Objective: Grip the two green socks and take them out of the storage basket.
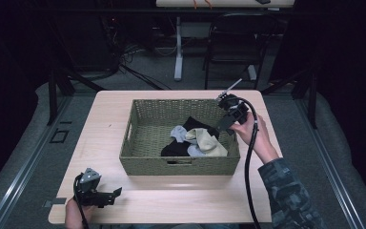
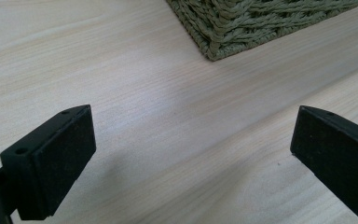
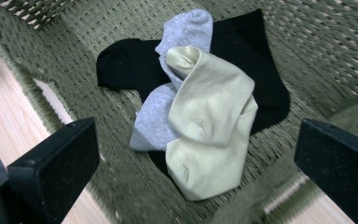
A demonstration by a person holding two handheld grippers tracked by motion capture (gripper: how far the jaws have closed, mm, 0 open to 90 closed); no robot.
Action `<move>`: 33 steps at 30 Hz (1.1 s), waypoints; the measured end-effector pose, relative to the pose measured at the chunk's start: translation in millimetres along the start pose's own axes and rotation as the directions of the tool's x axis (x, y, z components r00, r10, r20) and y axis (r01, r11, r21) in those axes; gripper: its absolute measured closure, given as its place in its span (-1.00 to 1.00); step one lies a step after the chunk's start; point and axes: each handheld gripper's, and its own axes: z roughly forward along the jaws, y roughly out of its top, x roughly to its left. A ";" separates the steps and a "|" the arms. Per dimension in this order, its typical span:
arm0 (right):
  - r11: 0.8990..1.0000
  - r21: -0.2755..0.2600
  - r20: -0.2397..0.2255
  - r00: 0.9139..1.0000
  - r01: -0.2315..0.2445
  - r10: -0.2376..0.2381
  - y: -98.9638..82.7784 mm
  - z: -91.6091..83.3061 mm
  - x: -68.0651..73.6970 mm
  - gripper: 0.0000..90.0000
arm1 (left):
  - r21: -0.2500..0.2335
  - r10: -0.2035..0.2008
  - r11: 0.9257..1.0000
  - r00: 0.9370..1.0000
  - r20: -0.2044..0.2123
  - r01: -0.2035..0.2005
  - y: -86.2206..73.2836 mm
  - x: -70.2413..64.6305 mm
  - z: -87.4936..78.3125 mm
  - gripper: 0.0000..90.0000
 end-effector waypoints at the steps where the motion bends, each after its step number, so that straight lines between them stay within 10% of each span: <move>1: 1.000 0.016 0.002 1.000 0.009 -0.009 2.4 3.5 -0.4 -1.00 | 0.000 -0.002 1.000 1.000 -0.006 0.002 -0.8 0.6 -0.3 -1.00; 14: 0.996 0.089 -0.004 1.000 -0.030 0.030 23.2 54.6 -4.1 -0.92 | -0.007 -0.012 1.000 1.000 -0.007 0.012 -2.0 0.7 -2.2 -1.00; 33: 0.972 0.223 0.088 0.994 -0.076 0.057 30.7 110.8 -2.7 -0.24 | -0.002 -0.007 1.000 1.000 -0.004 0.007 -1.9 0.6 -2.3 -1.00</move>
